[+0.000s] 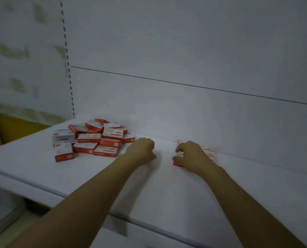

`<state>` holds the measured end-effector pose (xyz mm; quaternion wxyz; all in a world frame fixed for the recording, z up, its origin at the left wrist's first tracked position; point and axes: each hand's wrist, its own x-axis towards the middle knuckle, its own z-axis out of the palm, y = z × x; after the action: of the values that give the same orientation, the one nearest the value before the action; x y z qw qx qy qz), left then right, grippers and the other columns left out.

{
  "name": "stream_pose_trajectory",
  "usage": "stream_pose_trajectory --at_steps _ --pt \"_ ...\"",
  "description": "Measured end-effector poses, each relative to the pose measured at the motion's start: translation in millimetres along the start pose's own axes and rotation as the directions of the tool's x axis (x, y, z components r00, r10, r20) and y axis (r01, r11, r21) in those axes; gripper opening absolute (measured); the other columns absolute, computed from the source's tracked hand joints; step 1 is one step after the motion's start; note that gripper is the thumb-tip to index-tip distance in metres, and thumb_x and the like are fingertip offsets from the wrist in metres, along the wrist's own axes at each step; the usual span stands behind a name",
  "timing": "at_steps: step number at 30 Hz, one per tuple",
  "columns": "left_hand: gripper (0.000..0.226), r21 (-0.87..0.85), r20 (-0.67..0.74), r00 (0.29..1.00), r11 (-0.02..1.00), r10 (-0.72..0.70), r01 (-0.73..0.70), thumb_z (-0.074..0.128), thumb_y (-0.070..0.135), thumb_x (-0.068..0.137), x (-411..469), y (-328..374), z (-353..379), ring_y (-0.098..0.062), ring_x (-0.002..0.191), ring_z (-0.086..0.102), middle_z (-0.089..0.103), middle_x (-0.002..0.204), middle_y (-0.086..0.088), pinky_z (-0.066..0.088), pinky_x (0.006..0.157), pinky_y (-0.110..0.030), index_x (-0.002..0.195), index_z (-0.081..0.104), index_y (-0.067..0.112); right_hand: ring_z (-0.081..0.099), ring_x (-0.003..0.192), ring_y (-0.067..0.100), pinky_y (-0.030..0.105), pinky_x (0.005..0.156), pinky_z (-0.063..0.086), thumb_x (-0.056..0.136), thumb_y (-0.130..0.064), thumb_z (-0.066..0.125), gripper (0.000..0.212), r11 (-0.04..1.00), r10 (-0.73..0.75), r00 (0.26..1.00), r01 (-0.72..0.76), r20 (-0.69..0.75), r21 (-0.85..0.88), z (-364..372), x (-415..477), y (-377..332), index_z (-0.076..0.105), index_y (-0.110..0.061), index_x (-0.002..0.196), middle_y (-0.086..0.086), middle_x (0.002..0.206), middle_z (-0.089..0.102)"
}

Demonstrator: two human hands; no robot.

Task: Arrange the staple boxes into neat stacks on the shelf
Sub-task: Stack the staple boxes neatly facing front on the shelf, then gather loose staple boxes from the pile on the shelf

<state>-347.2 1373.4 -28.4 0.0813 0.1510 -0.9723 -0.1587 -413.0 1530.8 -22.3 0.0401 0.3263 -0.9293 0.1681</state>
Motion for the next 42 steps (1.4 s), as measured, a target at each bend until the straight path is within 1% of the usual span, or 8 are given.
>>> stream_pose_trajectory --at_steps 9,14,18,24,29,32,36,42 --pt "0.028 0.024 -0.162 0.953 0.964 -0.256 0.263 0.055 0.021 0.090 -60 -93 -54 -0.025 0.100 0.060 0.064 0.112 -0.009 0.047 0.085 -0.031 0.114 0.062 0.009 0.053 0.113 0.023 0.030 0.094 0.043 0.088 -0.030 0.061 0.038 0.958 -0.287 0.952 0.283 0.102 0.054 30 24 -99 0.059 -0.012 0.121 0.009 0.123 0.052" --pt "0.028 0.011 -0.239 0.907 0.933 -0.348 0.361 0.055 0.025 0.092 -99 -132 -71 -0.020 0.108 0.058 0.062 0.116 0.001 0.045 0.093 -0.029 0.117 0.061 0.014 0.059 0.104 0.025 0.024 0.080 0.043 0.088 -0.023 0.058 0.028 0.890 -0.450 0.887 0.438 0.100 0.125 43 28 -158 0.065 -0.008 0.110 0.009 0.112 0.063" --pt "0.032 0.073 -0.251 0.845 0.861 -0.472 0.503 0.056 0.026 0.092 -127 -158 -82 -0.022 0.107 0.055 0.060 0.120 -0.006 0.046 0.089 -0.029 0.120 0.059 0.011 0.056 0.113 0.026 0.032 0.094 0.044 0.092 -0.024 0.055 0.034 0.850 -0.523 0.846 0.509 0.104 0.134 54 31 -198 0.060 -0.010 0.123 0.010 0.125 0.059" --pt "0.031 0.084 -0.263 0.793 0.806 -0.549 0.586 0.056 0.023 0.091 -150 -185 -97 -0.023 0.103 0.056 0.061 0.115 -0.009 0.045 0.083 -0.028 0.118 0.058 0.008 0.056 0.107 0.025 0.032 0.090 0.045 0.091 -0.016 0.052 0.031 0.800 -0.601 0.790 0.596 0.123 0.077 60 49 -232 0.060 -0.011 0.121 0.010 0.126 0.056" --pt "0.018 0.091 -0.256 0.789 0.799 -0.558 0.595 0.055 0.019 0.090 -145 -217 -105 -0.020 0.088 0.053 0.060 0.103 -0.008 0.043 0.074 -0.027 0.101 0.058 0.006 0.055 0.103 0.023 0.024 0.075 0.037 0.089 -0.012 0.051 0.031 0.786 -0.613 0.781 0.618 0.118 -0.003 68 75 -257 0.060 -0.012 0.119 0.010 0.118 0.058" --pt "0.006 0.110 -0.265 0.809 0.817 -0.524 0.565 0.055 0.018 0.090 -129 -237 -109 -0.018 0.082 0.046 0.051 0.094 -0.004 0.039 0.072 -0.026 0.095 0.053 0.015 0.047 0.114 0.027 0.029 0.082 0.038 0.092 -0.018 0.049 0.036 0.779 -0.610 0.777 0.624 0.156 -0.063 77 95 -272 0.052 -0.014 0.128 0.009 0.125 0.051" --pt "0.016 0.111 -0.260 0.844 0.854 -0.469 0.509 0.055 0.019 0.090 -100 -273 -116 -0.018 0.082 0.047 0.051 0.093 -0.003 0.042 0.072 -0.028 0.103 0.059 0.010 0.036 0.120 0.030 0.037 0.094 0.036 0.091 -0.033 0.053 0.045 0.743 -0.591 0.769 0.637 0.245 -0.207 86 117 -296 0.047 -0.012 0.132 0.009 0.131 0.047" --pt "0.012 0.112 -0.231 0.907 0.916 -0.353 0.385 0.054 0.014 0.089 -52 -323 -134 -0.019 0.080 0.044 0.047 0.092 -0.003 0.042 0.071 -0.030 0.090 0.042 0.018 0.035 0.119 0.030 0.048 0.100 0.035 0.072 -0.055 0.064 0.062 0.811 -0.379 0.808 0.525 0.451 -0.259 105 151 -318 0.048 -0.030 0.126 0.008 0.127 0.045"
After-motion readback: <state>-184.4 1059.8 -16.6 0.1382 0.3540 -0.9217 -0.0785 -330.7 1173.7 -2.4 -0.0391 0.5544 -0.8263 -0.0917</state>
